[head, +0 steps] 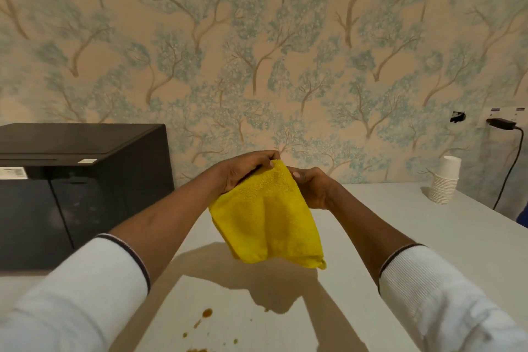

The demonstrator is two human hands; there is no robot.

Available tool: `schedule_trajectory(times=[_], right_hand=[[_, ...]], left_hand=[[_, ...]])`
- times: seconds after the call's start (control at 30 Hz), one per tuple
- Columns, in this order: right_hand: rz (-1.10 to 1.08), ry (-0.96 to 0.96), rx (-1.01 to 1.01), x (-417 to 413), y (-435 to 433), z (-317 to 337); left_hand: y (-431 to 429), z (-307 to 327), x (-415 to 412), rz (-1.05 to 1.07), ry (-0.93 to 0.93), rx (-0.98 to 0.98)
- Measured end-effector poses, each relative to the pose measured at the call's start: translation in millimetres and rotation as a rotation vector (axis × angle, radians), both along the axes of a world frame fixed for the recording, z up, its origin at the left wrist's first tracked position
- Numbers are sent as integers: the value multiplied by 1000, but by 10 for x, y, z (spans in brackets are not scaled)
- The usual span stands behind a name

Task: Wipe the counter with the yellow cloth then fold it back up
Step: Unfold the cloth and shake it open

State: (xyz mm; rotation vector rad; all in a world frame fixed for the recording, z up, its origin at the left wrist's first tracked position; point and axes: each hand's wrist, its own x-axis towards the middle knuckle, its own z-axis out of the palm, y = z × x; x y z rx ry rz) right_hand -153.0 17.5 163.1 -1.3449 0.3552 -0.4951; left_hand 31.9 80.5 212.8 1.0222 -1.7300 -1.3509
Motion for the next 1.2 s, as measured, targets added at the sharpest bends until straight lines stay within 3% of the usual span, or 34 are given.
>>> schedule_trajectory(times=[0.2,0.33,0.5,0.57,0.77,0.9,1.2], right_hand=[[149,42,-10,87,274,138],[133,249,-216,56,502,202],[-23,558,-531,22,941,383],[-79,642,-633,23,1157,453],[-196,822,-811,1,1750,434],[-212,859,-851,-58,2087,304],[-345,809,-996,-101,2696,137]], left_hand=[[387,176,121,-54,22,57],[663,167,337,7,46,64],[1091,5,658,267,-234,-49],[1337,-10,745,246,-276,-82],[1994,-63,1024,133,-630,-111],[2379,-173,1235,144,-756,-104],[3038,-451,1408,205,-791,-226]])
